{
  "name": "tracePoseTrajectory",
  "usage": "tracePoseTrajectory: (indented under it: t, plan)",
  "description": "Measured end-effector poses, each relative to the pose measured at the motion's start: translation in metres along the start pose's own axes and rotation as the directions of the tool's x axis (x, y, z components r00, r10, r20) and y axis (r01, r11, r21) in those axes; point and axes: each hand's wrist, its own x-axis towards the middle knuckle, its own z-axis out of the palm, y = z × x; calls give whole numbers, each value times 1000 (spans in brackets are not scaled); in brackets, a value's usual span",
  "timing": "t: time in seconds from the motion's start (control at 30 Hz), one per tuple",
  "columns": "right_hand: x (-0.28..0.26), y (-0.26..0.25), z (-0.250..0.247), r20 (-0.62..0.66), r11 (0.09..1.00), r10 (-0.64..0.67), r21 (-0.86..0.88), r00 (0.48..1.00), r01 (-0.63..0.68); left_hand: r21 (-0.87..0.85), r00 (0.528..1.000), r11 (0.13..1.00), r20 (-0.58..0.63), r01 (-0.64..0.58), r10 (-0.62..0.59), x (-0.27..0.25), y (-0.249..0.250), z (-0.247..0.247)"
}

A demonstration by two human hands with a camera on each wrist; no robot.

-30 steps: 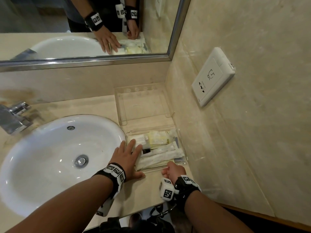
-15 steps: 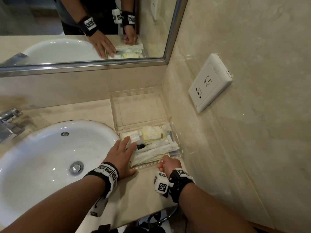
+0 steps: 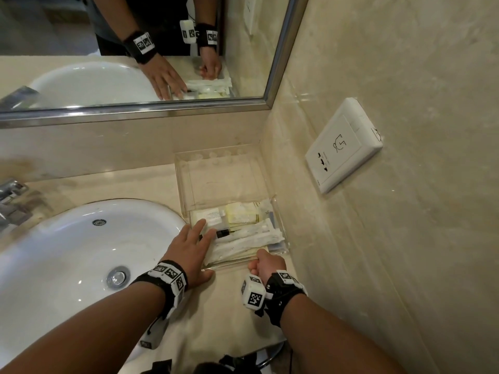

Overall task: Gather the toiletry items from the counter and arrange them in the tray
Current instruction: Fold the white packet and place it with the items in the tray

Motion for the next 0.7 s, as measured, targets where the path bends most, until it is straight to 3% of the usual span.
tracePoseTrajectory:
  t: [0.7]
  plan:
    - [5,-13,2,4,999,-18,-30,1000,18,-18,999,1000,-36,16,-17,-4,-15,4]
